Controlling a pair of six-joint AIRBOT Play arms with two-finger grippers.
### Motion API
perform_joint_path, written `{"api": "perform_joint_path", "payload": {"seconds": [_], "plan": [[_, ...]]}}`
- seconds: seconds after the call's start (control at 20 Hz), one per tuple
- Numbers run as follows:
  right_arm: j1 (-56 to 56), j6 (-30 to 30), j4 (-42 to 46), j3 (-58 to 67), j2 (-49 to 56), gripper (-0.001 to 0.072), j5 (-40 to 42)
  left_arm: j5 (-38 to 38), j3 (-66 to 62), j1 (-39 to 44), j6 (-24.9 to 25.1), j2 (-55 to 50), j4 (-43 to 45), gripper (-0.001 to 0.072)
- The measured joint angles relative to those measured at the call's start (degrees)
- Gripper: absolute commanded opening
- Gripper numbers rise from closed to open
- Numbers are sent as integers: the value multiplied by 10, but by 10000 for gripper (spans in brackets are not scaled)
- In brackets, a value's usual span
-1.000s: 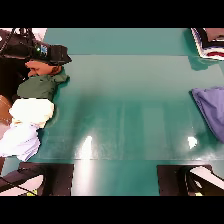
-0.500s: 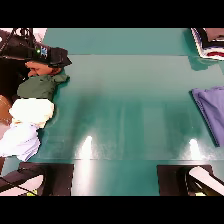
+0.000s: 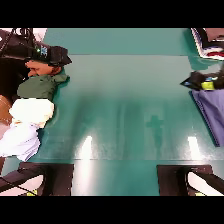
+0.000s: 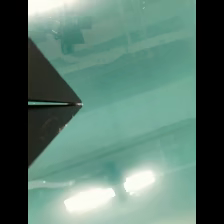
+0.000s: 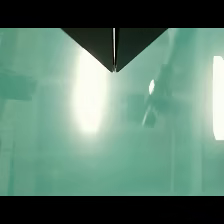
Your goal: Fold the shirts.
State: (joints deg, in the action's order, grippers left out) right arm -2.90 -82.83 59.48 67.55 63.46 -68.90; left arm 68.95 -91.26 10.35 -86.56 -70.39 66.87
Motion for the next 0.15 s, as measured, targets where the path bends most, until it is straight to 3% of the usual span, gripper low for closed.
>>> {"api": "perform_joint_path", "payload": {"seconds": [0.15], "plan": [[-66,0,25,0,0,19,2,-5,0,0,0,0,0,25]]}}
